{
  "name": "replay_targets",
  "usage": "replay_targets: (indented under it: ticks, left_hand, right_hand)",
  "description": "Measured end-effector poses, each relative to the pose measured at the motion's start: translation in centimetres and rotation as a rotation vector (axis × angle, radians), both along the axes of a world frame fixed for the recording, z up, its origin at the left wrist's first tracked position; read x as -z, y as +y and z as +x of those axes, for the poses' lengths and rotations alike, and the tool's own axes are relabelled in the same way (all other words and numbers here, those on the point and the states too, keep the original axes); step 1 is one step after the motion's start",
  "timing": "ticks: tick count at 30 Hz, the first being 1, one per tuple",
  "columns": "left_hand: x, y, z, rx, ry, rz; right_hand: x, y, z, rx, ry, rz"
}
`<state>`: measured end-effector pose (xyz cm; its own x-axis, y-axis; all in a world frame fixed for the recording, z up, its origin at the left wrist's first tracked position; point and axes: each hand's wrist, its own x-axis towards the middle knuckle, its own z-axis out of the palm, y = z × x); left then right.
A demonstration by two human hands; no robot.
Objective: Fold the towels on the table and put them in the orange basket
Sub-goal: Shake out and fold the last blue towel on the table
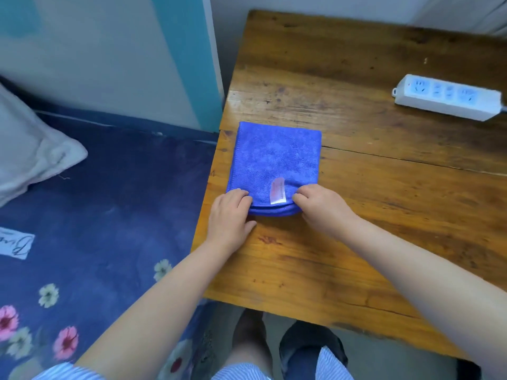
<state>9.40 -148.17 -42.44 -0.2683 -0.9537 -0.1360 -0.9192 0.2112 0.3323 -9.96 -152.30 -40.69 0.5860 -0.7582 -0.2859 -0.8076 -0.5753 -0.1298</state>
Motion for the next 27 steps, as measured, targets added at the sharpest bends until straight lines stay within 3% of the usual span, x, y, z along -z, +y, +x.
replay_targets:
  ticks: [3, 7, 13, 18, 27]
  left_hand:
    - [-0.3, 0.5, -0.5, -0.111, 0.013, -0.015]
    - [-1.6, 1.6, -0.6, -0.207, 0.023, -0.146]
    - [-7.5, 6.1, 2.2, -0.399, -0.003, -0.260]
    - [-11.9, 13.3, 7.1, -0.661, -0.014, -0.220]
    - [-15.7, 35.8, 17.8, -1.172, -0.024, -0.260]
  right_hand:
    - [-1.2, -0.3, -1.2, 0.169, -0.240, 0.172]
    - [-3.9, -1.2, -1.9, 0.132, -0.360, 0.177]
    - [-8.4, -1.8, 1.9, -0.104, -0.352, 0.132]
    - [-11.6, 0.8, 10.4, -0.331, -0.412, 0.148]
    - [-15.0, 16.8, 28.8, -0.786, -0.452, 0.251]
